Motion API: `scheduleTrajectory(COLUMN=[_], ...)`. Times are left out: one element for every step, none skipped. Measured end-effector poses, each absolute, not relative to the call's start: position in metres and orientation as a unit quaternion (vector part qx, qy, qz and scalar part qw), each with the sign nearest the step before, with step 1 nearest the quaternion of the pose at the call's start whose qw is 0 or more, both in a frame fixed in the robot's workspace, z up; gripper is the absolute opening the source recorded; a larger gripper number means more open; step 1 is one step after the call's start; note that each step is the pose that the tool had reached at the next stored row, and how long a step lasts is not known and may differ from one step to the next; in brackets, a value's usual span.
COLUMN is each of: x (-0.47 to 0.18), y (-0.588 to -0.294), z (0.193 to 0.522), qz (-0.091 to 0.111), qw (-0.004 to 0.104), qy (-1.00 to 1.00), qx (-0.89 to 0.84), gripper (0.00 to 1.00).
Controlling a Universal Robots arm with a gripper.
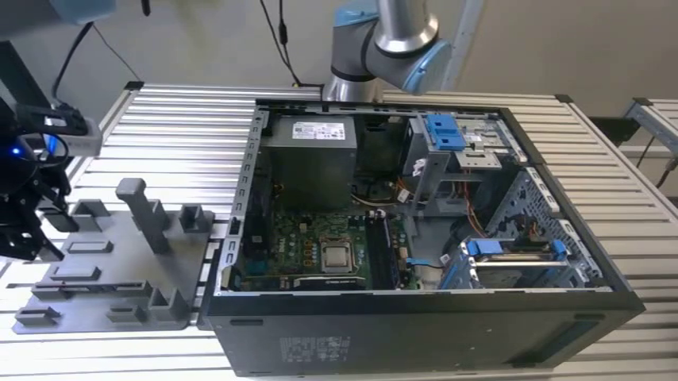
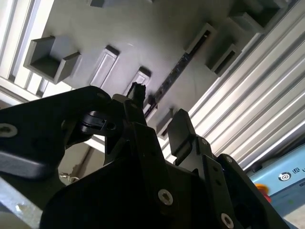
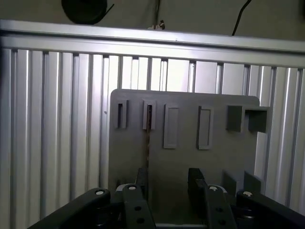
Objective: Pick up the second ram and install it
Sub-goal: 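Pick up the second ram and move it above second insertion slot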
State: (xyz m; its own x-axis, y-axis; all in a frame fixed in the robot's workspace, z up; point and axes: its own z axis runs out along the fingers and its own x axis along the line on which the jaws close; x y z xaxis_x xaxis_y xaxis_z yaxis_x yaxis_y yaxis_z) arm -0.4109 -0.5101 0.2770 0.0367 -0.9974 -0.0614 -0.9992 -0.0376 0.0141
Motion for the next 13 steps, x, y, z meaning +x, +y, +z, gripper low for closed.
scheduleTrajectory(x=[-0.411,-0.411,-0.411,-0.411,-0.411,-0.411,-0.411,-0.411,-0.411,-0.411,-0.411,-0.411,-0.411], y=[-0.510,-0.510,-0.510,-0.510,-0.510,-0.510,-0.510,-0.510,-0.510,-0.510,-0.511,-0.511,-0.511], z=[0.276,0.276,0.275,0.273,0.271,0.270,0.268,0.266,0.264,0.262,0.261,0.259,0.257], qz=[0.028,0.029,0.030,0.030,0.030,0.030,0.030,0.030,0.030,0.030,0.030,0.030,0.030], qw=[0.015,0.013,0.012,0.012,0.012,0.012,0.011,0.011,0.011,0.011,0.011,0.011,0.012], qy=[0.693,0.693,0.693,0.693,0.693,0.693,0.693,0.693,0.693,0.693,0.692,0.692,0.692], qx=[-0.720,-0.720,-0.720,-0.720,-0.720,-0.720,-0.720,-0.720,-0.720,-0.721,-0.721,-0.721,-0.721], gripper=[0.48,0.48,0.48,0.48,0.48,0.48,0.48,0.48,0.48,0.48,0.48,0.48,0.48])
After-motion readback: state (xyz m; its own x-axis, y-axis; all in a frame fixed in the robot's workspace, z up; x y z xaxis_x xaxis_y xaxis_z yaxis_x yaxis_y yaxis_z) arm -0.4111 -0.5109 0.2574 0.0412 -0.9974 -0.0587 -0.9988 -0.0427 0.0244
